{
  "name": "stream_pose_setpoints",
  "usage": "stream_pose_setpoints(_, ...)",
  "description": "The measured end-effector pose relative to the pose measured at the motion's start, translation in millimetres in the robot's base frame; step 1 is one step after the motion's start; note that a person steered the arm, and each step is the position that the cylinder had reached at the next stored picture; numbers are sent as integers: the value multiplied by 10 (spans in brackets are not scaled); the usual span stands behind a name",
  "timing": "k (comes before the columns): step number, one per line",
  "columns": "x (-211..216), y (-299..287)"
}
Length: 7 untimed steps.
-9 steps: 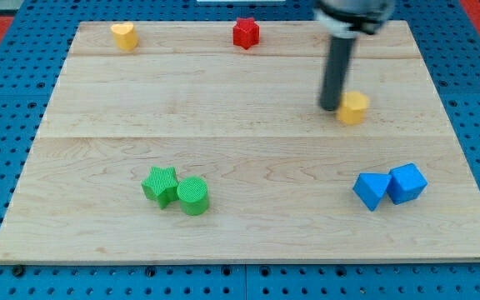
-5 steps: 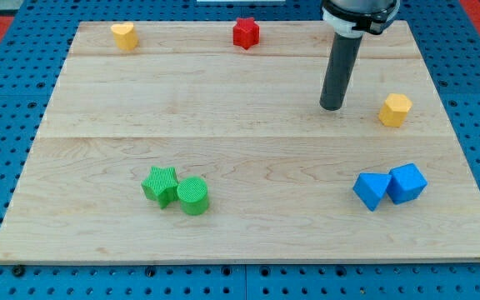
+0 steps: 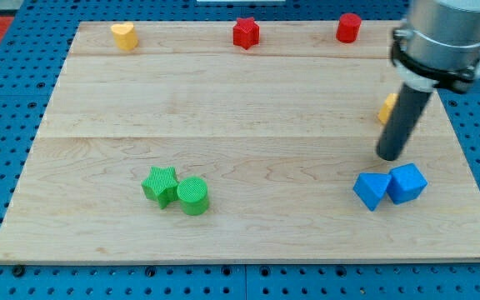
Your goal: Separate the blue blocks
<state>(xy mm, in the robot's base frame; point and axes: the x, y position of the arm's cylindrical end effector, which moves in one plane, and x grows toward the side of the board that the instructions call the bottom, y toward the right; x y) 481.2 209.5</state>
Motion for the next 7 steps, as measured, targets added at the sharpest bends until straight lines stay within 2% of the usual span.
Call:
stream_pose_setpoints(3,66,245)
stream_pose_setpoints(4,92,492)
stream_pose_setpoints(5,373,1007)
stream_pose_setpoints(6,529,1187)
stream_pose_setpoints(7,880,959)
